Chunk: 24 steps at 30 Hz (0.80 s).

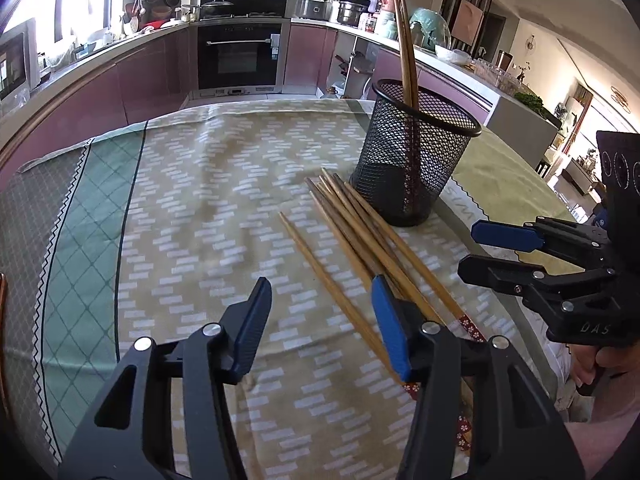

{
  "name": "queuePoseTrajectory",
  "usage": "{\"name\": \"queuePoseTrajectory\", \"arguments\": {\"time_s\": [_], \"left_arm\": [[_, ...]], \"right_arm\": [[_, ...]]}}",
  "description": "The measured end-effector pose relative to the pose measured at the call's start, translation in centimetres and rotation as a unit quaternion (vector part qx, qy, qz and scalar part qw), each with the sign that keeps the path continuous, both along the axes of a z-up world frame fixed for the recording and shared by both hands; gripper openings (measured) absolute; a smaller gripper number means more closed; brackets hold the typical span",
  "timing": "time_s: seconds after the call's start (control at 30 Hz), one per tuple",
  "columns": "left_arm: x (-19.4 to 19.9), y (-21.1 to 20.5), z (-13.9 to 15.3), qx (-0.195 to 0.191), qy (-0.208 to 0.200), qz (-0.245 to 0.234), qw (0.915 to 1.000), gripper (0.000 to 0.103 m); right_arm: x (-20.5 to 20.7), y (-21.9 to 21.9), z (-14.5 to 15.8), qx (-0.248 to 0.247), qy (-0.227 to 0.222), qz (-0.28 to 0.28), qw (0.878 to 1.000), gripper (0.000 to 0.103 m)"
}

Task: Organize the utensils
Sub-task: 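Reach the right tool to another chopstick and close it while the left tool grasps one too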

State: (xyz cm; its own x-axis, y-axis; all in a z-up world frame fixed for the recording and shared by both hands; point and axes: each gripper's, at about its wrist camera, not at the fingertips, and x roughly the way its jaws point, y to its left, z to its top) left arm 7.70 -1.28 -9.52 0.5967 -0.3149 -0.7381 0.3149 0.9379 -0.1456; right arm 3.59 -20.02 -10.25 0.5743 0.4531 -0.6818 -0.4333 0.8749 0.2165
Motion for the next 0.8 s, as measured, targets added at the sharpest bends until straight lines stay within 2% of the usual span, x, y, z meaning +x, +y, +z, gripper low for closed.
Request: {"name": "queuePoseTrajectory", "arguments": {"time_s": [0.2,0.53,0.63,0.7,0.8], "left_arm": [[0.2,-0.6,-0.7,0.01,0.013,-0.005,0.9999,0.045],[0.5,-1.6,-1.5,0.022,0.027,-0.012,0.9993,0.041],[0.6,-1.8,-1.6,0.034,0.025,-0.012,0.9991,0.032],[0.8,-1.7,-1.6,0.032,0.027,-0.014,0.999,0.021],[0.9,-1.2,-1.4,0.027,0.03,-0.015,0.9991,0.015]], "right_arm": [[0.1,0.7,-0.5,-0.019,0.0,-0.004,1.0,0.047],[0.6,1.1,-1.7,-0.033,0.014,-0.009,0.999,0.036],[0.8,1.4,-1.9,-0.04,0.017,-0.007,0.999,0.033],[0.9,1.5,-2.1,-0.042,0.021,-0.005,0.999,0.031],[1.0,1.4,-2.1,-0.045,0.023,-0.006,0.999,0.024]]}}
